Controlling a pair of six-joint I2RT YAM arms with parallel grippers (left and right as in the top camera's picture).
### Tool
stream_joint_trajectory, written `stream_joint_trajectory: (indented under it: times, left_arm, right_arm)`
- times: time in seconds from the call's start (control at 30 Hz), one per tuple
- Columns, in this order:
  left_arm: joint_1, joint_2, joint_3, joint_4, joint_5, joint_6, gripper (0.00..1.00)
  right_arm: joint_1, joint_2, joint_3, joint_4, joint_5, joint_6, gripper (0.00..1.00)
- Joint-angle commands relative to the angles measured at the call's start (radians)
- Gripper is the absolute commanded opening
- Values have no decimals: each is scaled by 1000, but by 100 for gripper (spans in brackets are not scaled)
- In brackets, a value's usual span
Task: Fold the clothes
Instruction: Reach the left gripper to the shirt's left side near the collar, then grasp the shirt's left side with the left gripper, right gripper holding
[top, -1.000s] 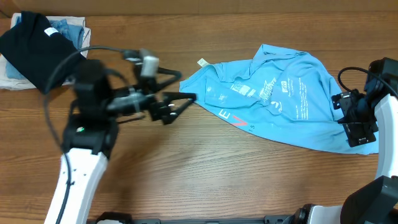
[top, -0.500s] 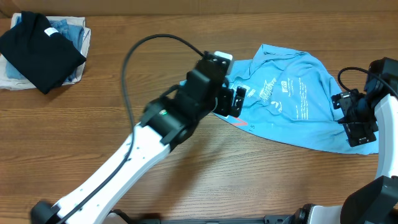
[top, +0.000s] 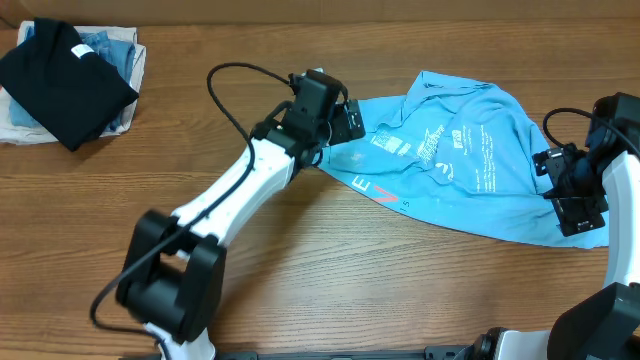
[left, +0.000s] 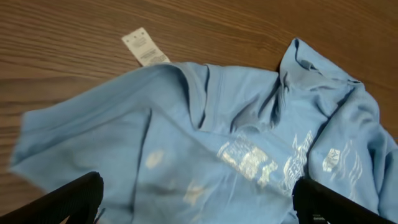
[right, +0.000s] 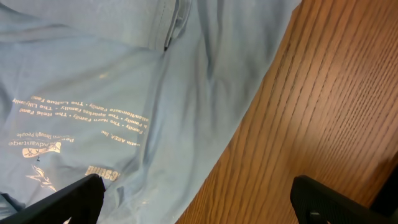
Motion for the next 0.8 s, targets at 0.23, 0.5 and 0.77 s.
stream_joint_trajectory:
  times: [0.23,0.5,0.77]
  left_arm:
    - [-12,126,25,-11,131,-64,88]
    - [-11,145,25,-77,65,-67,87]
    - [-13,148,25,-71,37,-66,84]
  right_arm:
    - [3,1,0,0,-2,-5,100]
    - [3,1,0,-3,-2,-5,100]
    - [3,1,-1,-3,-2,-5,100]
